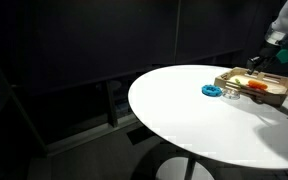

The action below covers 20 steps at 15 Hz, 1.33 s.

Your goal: Put the green ring onto the tray

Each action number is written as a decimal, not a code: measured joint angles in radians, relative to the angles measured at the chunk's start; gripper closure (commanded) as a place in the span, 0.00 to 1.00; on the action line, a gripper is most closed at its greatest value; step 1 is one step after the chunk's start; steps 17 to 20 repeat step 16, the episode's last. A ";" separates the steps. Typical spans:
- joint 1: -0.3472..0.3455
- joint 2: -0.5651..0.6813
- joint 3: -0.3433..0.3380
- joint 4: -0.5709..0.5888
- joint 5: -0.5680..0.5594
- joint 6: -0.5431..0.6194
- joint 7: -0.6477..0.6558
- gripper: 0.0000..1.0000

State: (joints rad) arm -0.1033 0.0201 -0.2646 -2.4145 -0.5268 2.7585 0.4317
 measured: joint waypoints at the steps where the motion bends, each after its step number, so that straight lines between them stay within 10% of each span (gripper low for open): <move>1: -0.001 -0.006 0.008 -0.002 0.020 -0.019 -0.011 0.11; 11: 0.028 -0.173 0.117 0.009 0.545 -0.412 -0.490 0.00; 20: 0.032 -0.208 0.118 0.056 0.576 -0.588 -0.535 0.00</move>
